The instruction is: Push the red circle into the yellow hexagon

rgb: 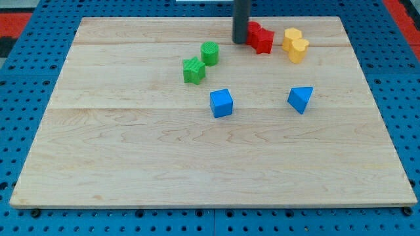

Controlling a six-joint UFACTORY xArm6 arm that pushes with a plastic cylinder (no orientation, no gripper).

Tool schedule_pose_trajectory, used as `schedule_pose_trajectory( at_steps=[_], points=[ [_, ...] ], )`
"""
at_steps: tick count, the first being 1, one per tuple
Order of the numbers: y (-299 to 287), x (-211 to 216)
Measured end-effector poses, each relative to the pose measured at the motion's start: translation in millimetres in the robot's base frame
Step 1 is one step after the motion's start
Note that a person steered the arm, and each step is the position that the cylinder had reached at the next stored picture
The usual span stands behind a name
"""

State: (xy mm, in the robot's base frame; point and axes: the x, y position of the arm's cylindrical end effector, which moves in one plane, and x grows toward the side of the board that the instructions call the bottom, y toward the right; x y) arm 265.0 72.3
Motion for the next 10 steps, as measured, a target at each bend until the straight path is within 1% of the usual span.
schedule_pose_trajectory(
  at_steps=[2,3,4,6,7,8,9,10],
  points=[
    [39.1,4.5],
    [-20.7,-11.6],
    [-45.5,-24.5],
    [26.8,-34.2],
    [29.9,-46.3],
    [15.3,-65.5],
    [71.8,-60.4],
    [101.3,-42.5]
  ],
)
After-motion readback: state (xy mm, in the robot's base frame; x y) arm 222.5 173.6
